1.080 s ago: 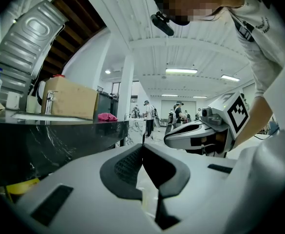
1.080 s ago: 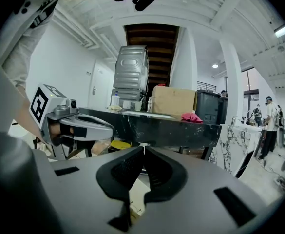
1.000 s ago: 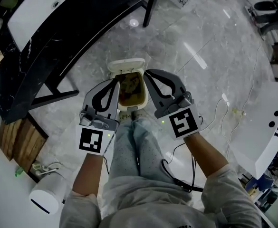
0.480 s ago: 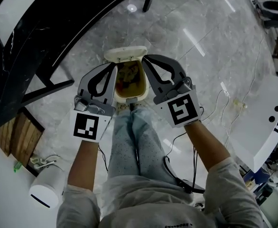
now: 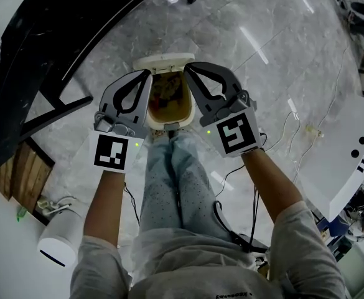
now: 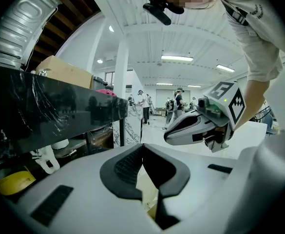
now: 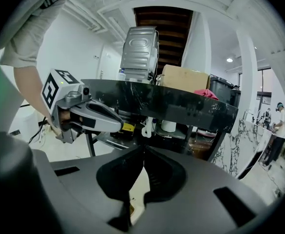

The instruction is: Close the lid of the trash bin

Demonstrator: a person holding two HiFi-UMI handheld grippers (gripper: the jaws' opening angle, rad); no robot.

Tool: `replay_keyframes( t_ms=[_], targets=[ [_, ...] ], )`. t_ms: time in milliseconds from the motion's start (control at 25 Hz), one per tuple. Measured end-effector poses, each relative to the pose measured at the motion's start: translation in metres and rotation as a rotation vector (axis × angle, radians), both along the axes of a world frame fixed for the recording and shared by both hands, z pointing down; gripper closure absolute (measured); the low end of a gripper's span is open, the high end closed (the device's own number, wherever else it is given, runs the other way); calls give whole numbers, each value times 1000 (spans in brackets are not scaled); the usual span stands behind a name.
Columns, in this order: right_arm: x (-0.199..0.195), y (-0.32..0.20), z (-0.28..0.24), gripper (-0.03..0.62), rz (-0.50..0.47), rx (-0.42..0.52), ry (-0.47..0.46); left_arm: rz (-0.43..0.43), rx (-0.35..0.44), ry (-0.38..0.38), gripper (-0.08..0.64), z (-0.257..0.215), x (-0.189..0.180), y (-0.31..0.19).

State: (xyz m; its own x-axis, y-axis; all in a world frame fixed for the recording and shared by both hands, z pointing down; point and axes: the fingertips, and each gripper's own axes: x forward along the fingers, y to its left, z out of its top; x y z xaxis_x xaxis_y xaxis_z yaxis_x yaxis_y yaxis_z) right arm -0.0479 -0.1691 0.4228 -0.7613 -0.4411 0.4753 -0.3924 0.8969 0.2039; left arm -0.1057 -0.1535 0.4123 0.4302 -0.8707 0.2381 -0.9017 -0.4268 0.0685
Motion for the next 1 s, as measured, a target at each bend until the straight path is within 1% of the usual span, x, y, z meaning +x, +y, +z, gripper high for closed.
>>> replay_keyframes(
  t_ms=[320,480,640,720,840,1000],
  targets=[
    [-3,-7,28,561,-14,-27,52,39,-25,-50,540,24,-7,-14],
    [-3,-14,35,560,-23,-30,81,67,-40,-89,540,33,-10,-19],
    [-2,-21,52,560,-34,-63,128,93,-85,-121,540,49,-16,-25],
    [-3,-22,61,560,-51,-70,152,121,-126,-125,538,60,-17,-26],
    [-6,-23,69,558,-72,-92,160,151,-185,-126,538,73,-20,-26],
    [-6,-25,77,558,-86,-98,182,193,-228,-180,538,80,-22,-27]
  ],
)
